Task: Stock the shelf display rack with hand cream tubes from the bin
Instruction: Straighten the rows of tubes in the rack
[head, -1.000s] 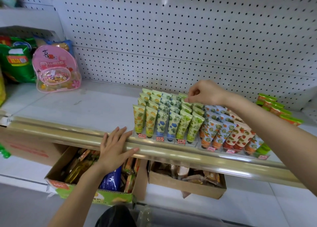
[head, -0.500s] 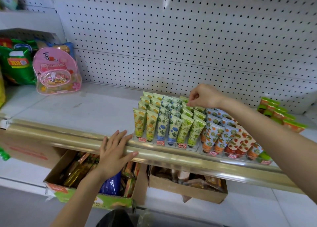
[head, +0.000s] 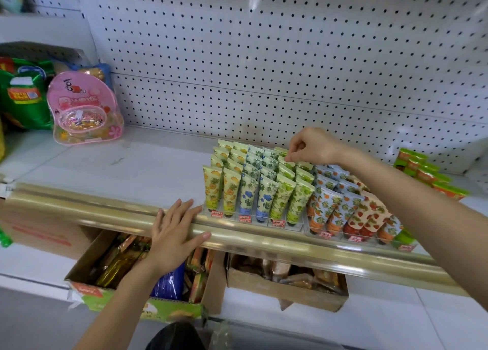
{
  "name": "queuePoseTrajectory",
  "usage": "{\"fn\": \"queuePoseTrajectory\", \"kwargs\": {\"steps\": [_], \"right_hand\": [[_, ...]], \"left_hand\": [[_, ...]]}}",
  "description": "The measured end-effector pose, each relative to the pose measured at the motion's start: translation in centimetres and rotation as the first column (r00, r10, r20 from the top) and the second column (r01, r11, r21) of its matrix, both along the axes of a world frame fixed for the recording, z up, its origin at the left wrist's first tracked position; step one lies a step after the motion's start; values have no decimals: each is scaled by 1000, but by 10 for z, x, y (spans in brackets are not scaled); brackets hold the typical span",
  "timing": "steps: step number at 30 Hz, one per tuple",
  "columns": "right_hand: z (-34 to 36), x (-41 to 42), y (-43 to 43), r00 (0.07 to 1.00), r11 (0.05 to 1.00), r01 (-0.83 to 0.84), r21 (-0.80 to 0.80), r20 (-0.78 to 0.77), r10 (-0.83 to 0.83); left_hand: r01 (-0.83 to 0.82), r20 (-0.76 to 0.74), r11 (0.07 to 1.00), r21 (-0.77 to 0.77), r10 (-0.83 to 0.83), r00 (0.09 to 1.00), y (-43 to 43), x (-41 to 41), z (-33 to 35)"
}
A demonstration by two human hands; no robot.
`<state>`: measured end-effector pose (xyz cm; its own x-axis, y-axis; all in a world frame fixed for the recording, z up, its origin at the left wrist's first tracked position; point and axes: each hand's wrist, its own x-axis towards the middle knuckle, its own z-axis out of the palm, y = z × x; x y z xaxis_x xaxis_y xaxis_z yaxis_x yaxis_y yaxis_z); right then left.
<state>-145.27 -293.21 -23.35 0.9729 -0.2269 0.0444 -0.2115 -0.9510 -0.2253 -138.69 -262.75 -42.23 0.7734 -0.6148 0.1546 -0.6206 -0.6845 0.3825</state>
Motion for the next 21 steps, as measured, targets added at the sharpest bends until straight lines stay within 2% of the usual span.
{"fn": "queuePoseTrajectory", "kwargs": {"steps": [6,21], "right_hand": [[14,-22,-2,998,1000,-5,-27,67,7],[3,-48,2,1000,994,-8,-111,-21,6]], "left_hand": [[2,-3,1000,8,-2,1000,-1,-1,2],[3,-13,1000,-14,-3,1000,0,-1,2]]}}
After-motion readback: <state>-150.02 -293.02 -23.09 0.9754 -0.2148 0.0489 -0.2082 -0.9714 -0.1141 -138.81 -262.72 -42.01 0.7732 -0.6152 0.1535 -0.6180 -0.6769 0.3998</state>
